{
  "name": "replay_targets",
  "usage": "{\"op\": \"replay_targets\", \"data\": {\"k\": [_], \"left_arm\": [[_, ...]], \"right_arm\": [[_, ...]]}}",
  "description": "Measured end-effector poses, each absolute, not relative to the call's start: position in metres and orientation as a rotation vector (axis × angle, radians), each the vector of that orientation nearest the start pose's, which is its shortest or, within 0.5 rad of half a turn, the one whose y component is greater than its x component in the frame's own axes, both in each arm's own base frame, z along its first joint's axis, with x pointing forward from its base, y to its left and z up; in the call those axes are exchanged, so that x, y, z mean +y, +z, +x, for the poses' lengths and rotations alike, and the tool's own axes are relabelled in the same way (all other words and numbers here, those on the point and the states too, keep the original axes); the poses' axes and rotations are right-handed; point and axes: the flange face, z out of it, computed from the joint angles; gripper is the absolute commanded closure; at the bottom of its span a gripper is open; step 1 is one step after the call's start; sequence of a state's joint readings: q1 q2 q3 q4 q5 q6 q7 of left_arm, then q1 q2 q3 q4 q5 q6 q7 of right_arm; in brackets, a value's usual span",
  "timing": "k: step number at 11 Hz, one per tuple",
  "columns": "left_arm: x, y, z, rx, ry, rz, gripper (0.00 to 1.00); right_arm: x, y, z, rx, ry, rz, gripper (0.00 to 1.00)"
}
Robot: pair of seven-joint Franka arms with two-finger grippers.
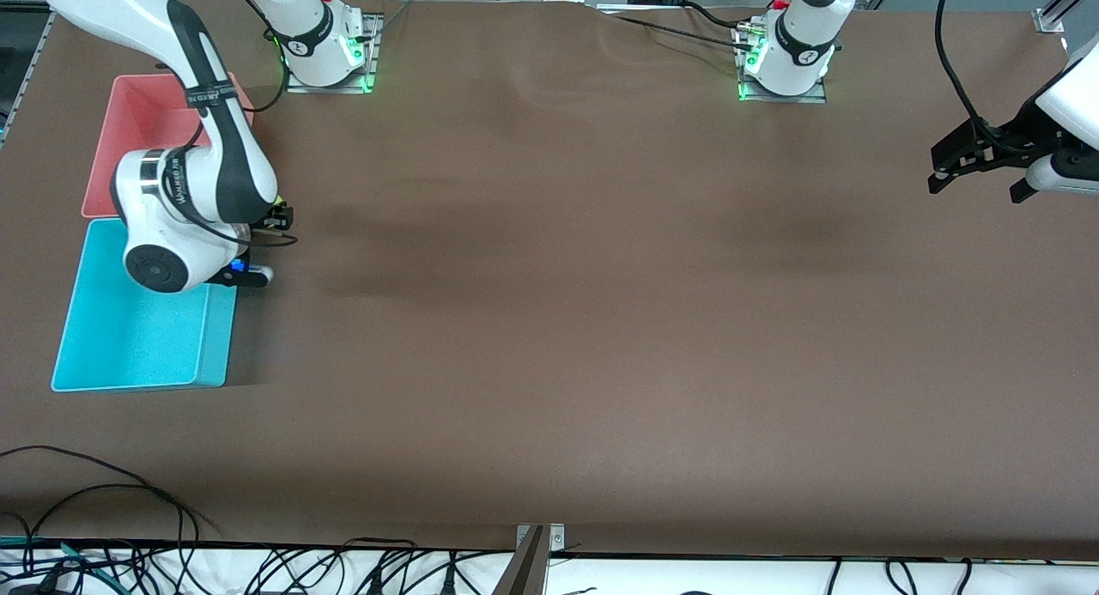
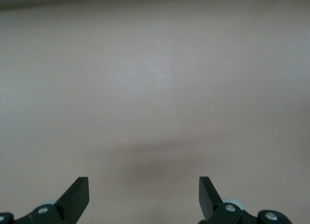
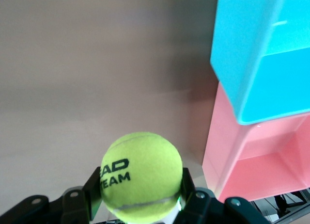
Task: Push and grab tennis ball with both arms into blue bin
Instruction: 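Carry the held ball with the right gripper over the cyan bin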
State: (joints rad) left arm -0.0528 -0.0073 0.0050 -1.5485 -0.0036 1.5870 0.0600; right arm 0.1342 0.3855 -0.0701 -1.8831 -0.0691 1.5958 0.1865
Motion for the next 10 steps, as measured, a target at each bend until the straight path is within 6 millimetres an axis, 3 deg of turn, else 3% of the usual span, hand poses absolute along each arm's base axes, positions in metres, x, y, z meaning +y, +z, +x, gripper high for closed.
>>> {"op": "replay_targets", "data": {"k": [2,4,7,10], "left_arm": [[-0.028,0.64,0.554,0.173,-0.069,-3.14,0.0],[-0.029,0.64,0.554,0.174,-0.064,-3.14,0.0],[-0.028,0.638,0.552,0.172,-0.044,-3.14,0.0],[-0.026,0.638,0.552,0.165,-0.04,-3.14,0.0]], "right_arm": [[0.028,0.315,0.573,0.159,0.986,-3.154,0.79],[0.009,0.351,0.593,0.092,0.908,-3.19,0.79],[-0.065,0.362,0.602,-0.107,0.809,-3.169,0.79],[-0.127,0.348,0.608,-0.264,0.709,-3.144,0.79]]}}
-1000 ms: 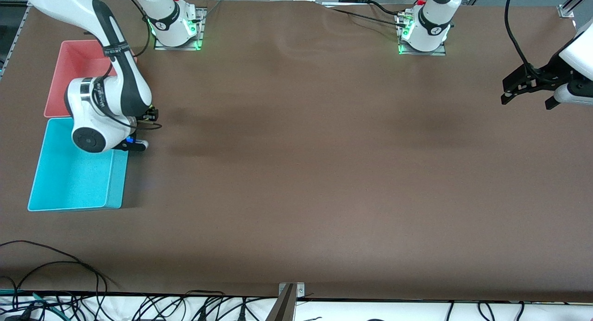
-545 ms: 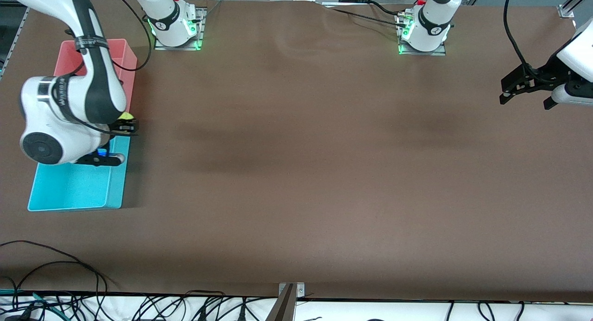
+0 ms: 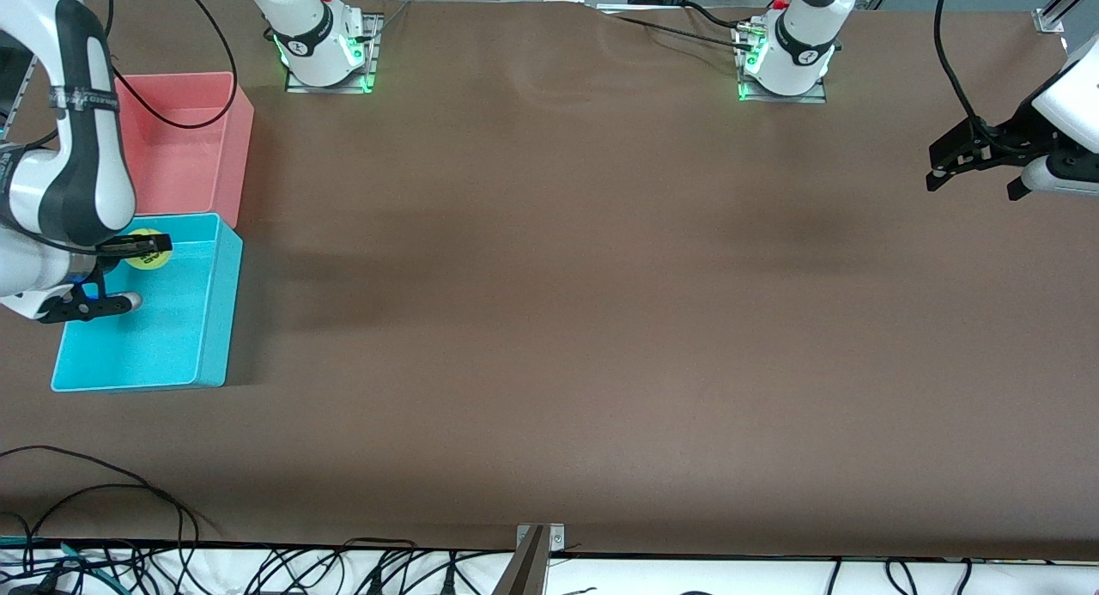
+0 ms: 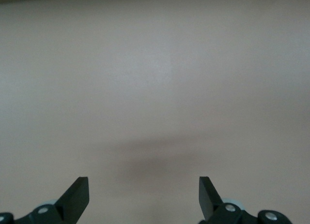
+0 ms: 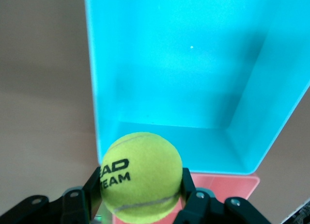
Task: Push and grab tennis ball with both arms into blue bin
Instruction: 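Carry the held ball with the right gripper over the cyan bin, then open the right gripper to drop the ball into the cyan bin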
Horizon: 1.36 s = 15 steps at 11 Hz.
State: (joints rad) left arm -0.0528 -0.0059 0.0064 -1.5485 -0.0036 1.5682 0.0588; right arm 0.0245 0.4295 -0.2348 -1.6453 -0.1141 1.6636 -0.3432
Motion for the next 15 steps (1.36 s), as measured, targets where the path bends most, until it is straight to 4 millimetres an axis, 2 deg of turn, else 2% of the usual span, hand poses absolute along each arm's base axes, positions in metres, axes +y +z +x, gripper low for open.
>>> {"op": "replay_targets", "data": {"k": [2,4,6,10,11,12,15], "left_arm": [[-0.025,0.638,0.552,0.162,-0.032,-3.141,0.0],[-0.024,0.637,0.551,0.16,-0.024,-3.141,0.0],[-0.023,0.636,0.551,0.159,-0.013,-3.141,0.0],[-0.023,0.634,0.551,0.157,0.002,-3.141,0.0],[-0.022,0.633,0.551,0.156,0.004,-3.141,0.0],[-0.022,0.634,0.551,0.156,0.004,-3.141,0.0],[-0.023,0.634,0.551,0.156,0.003,-3.141,0.0]], "right_arm": [[-0.157,0.322,0.607,-0.329,0.7,-3.101,0.79],[-0.178,0.281,0.6,-0.322,0.718,-3.022,0.79],[-0.183,0.253,0.592,-0.306,0.764,-2.978,0.79],[-0.184,0.23,0.584,-0.309,0.773,-2.9,0.76],[-0.188,0.223,0.581,-0.298,0.774,-2.878,0.51],[-0.191,0.215,0.578,-0.286,0.776,-2.858,0.01],[-0.19,0.213,0.575,-0.283,0.807,-2.826,0.0]]}}
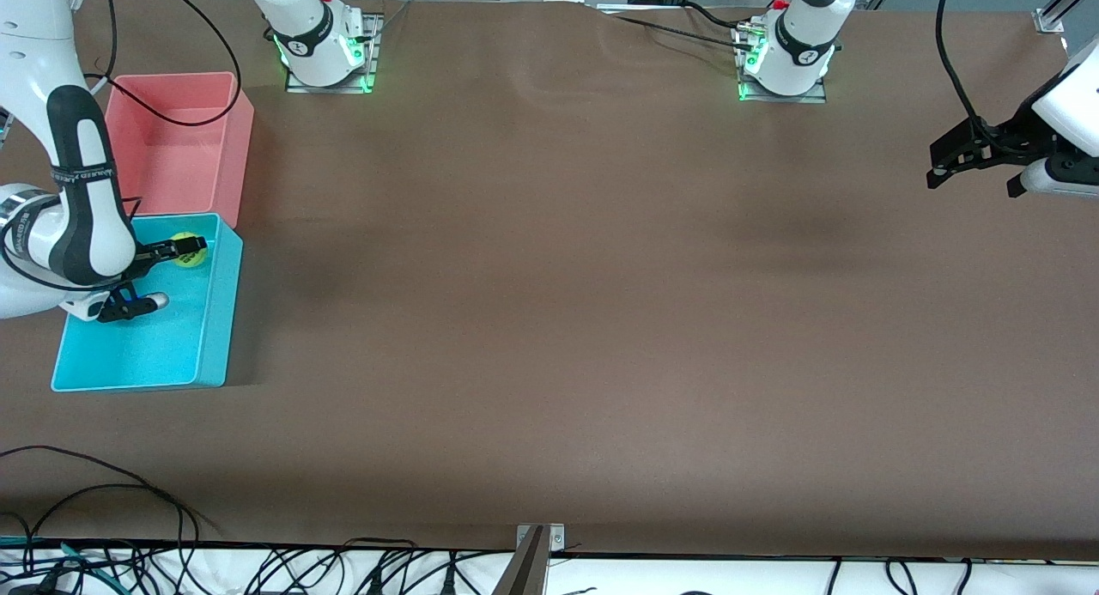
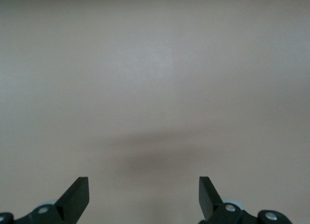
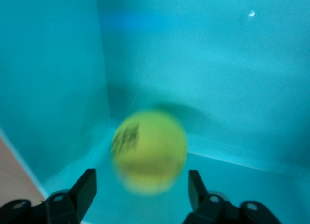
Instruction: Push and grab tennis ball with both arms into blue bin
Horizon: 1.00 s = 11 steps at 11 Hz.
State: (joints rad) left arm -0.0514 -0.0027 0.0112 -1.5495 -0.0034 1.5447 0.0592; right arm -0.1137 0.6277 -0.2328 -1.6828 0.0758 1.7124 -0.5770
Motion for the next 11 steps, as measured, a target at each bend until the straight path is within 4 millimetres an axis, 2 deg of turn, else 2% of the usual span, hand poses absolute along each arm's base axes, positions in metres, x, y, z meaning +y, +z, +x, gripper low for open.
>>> {"op": "replay_targets", "data": {"k": [4,6,8,11], "left_arm": [[-0.023,0.634,0.551,0.157,0.003,-3.141,0.0],[-0.023,0.634,0.551,0.158,0.003,-3.141,0.0],[-0.023,0.633,0.551,0.158,0.004,-3.141,0.0],[-0.023,0.632,0.552,0.157,0.007,-3.141,0.0]], "right_arm": [[-0.188,0.245,0.582,-0.284,0.851,-2.788,0.0],[-0.185,0.274,0.591,-0.269,0.876,-2.774,0.0],[-0.173,0.32,0.609,-0.244,0.85,-2.81,0.0],[-0.125,0.407,0.633,-0.196,0.722,-2.96,0.0]]}}
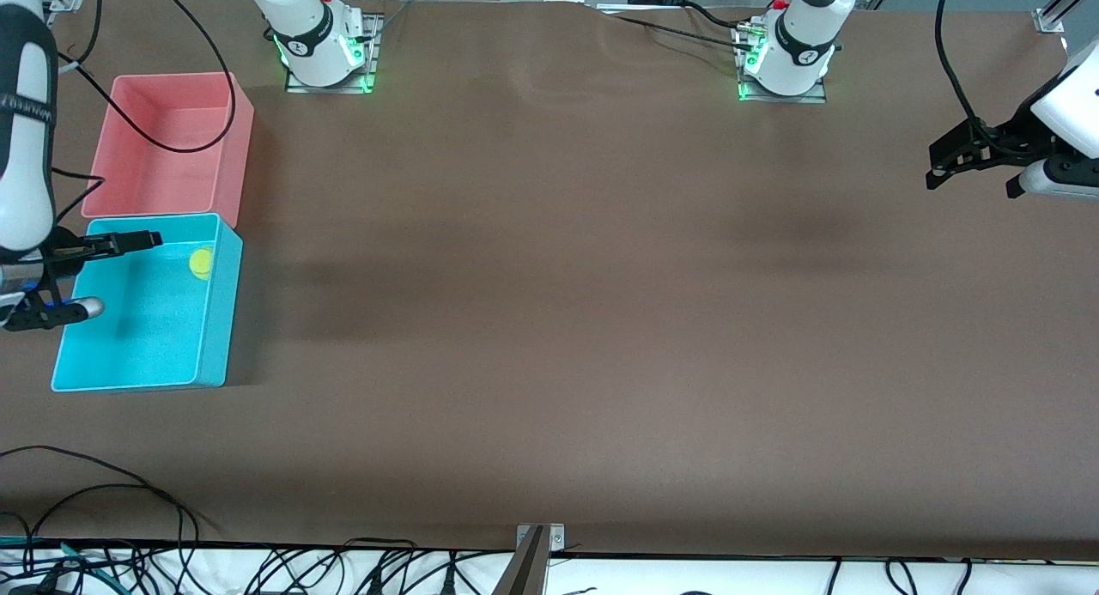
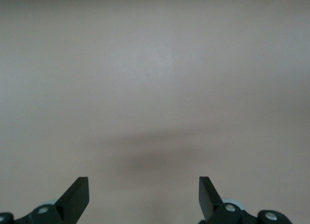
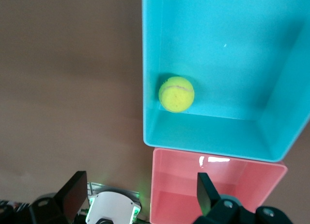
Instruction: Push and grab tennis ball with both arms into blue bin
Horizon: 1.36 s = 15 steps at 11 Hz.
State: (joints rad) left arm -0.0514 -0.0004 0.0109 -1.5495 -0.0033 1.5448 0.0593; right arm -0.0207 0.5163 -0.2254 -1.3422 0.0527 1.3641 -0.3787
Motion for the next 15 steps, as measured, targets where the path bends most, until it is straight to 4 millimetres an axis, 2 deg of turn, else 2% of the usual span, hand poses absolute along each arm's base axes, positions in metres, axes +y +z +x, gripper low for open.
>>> {"op": "replay_targets", "data": {"k": [2,3,4,7,9,15], "left_arm": [[-0.023,0.632,0.552,0.157,0.008,-3.141,0.0],[-0.023,0.632,0.552,0.157,0.008,-3.141,0.0],[-0.023,0.632,0.552,0.156,0.009,-3.141,0.0],[-0.02,0.632,0.552,0.15,0.009,-3.141,0.0],[-0.02,0.632,0.552,0.149,0.009,-3.141,0.0],[-0.02,0.631,0.553,0.149,0.012,-3.141,0.0]], "right_arm": [[-0.082,0.469,0.638,-0.185,0.616,-3.092,0.0],[-0.067,0.492,0.637,-0.164,0.564,-3.134,0.0],[-0.062,0.506,0.636,-0.119,0.527,-3.157,0.0],[-0.06,0.536,0.632,-0.035,0.44,-3.182,0.0],[-0.056,0.548,0.631,-0.026,0.403,-3.188,0.0],[-0.045,0.558,0.635,0.07,0.279,-3.188,0.0]]}}
